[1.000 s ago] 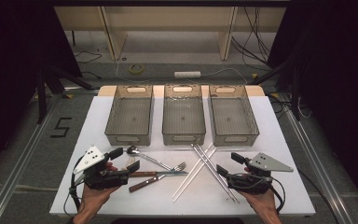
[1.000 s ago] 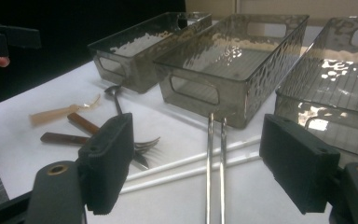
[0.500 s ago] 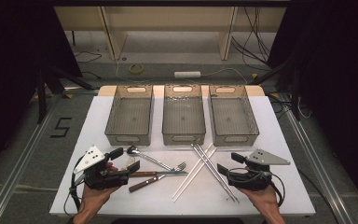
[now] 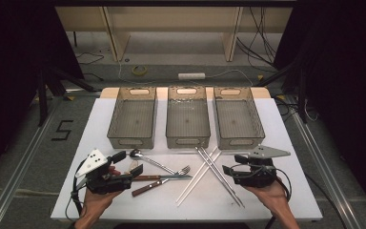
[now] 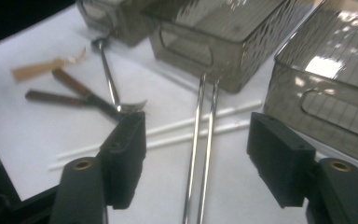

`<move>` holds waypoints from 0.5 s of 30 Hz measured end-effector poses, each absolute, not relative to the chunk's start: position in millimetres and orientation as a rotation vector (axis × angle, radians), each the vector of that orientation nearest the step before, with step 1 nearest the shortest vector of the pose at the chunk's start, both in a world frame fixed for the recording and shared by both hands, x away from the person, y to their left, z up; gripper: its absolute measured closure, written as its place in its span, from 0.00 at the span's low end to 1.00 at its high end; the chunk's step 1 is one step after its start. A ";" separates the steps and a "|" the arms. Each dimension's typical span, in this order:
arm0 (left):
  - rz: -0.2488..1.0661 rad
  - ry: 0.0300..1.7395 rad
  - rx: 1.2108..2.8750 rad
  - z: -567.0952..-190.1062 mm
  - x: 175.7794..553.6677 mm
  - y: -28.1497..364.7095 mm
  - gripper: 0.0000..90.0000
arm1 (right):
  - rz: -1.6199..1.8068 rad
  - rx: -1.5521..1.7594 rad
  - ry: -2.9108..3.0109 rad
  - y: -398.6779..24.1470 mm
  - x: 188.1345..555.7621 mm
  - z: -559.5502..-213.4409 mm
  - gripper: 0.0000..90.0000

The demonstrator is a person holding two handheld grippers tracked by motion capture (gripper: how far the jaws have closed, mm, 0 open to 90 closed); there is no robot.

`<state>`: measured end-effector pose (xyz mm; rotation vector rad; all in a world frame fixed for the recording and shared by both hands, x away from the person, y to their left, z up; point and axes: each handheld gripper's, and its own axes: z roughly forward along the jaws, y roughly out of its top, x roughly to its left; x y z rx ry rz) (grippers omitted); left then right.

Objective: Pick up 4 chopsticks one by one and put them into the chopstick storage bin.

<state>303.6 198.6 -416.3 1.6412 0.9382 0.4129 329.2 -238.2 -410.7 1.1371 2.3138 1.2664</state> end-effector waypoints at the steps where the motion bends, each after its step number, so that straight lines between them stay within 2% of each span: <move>1: 0.413 0.938 1.643 -416.2 303.6 198.7 0.19 | 1.240 1.132 2.350 -237.2 332.5 -410.3 0.44; 15: 0.415 0.935 1.650 -415.9 303.3 198.6 0.18 | 0.917 1.215 2.514 -224.1 360.8 -423.3 0.60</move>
